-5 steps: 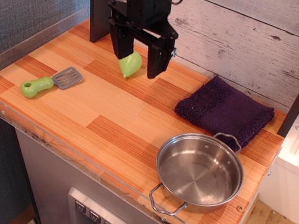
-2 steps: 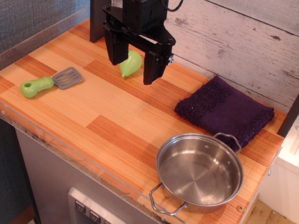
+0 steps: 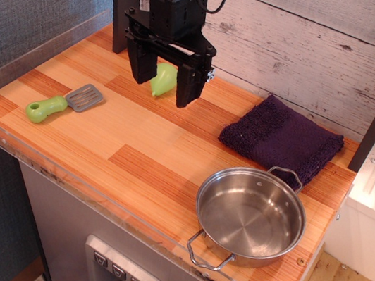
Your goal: Move the pear so it's above the spatula.
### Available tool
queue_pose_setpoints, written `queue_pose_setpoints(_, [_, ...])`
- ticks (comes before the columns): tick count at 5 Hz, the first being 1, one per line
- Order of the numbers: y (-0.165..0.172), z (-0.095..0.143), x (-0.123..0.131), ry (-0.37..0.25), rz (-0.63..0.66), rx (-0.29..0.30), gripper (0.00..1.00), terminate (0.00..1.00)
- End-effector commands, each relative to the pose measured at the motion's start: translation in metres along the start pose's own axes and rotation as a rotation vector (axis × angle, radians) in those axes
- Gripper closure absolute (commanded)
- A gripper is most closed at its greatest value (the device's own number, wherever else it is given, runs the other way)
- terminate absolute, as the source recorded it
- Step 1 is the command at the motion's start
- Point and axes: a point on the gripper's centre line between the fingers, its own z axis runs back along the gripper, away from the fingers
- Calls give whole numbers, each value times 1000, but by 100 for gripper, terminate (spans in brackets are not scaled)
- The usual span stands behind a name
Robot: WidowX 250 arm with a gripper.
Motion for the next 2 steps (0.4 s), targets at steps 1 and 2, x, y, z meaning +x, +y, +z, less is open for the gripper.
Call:
queue_pose_setpoints(1, [7,19,-6,-49,3,12,0,0])
queue_pose_setpoints(2, [7,19,-6,-49,3,12,0,100])
